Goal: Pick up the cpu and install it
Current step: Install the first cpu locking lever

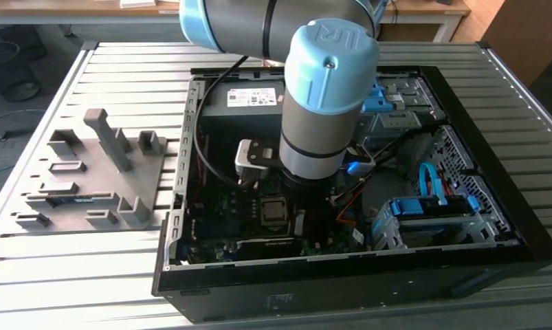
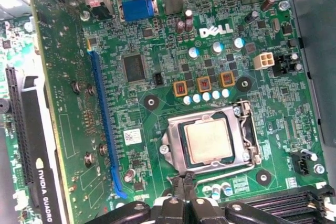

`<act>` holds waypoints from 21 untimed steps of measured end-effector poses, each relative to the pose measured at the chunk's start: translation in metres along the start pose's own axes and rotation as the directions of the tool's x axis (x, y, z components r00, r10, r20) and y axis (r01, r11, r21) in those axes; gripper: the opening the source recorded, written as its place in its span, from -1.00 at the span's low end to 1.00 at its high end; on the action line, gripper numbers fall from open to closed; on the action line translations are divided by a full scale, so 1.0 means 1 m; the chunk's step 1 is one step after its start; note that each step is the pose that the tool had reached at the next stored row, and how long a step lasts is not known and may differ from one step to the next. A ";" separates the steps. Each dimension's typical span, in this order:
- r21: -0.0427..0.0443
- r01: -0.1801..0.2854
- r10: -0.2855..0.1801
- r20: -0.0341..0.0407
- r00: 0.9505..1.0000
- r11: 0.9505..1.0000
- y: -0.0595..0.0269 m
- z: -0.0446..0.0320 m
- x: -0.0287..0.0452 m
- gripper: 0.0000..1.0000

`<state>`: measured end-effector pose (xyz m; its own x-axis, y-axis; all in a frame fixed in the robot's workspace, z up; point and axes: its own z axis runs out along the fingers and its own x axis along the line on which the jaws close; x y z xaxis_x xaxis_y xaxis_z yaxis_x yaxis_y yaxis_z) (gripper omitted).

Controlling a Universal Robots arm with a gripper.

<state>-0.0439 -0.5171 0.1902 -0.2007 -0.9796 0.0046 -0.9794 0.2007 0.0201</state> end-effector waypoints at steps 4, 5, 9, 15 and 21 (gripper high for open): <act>0.000 0.000 0.000 -0.002 1.000 1.000 -0.0001 0.0008 0.0001 -0.80; 0.001 0.000 0.000 -0.003 1.000 1.000 -0.0001 0.0011 0.0001 -0.80; 0.001 0.000 0.000 -0.006 1.000 1.000 -0.0008 0.0024 0.0000 -0.80; 0.001 0.000 0.000 -0.006 1.000 1.000 -0.0015 0.0038 -0.0002 -0.80; 0.002 0.000 0.000 -0.006 1.000 1.000 -0.0013 -0.0079 -0.0001 -0.80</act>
<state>-0.0424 -0.5173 0.1980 -0.2006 -0.9796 0.0102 -0.9795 0.2008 0.0185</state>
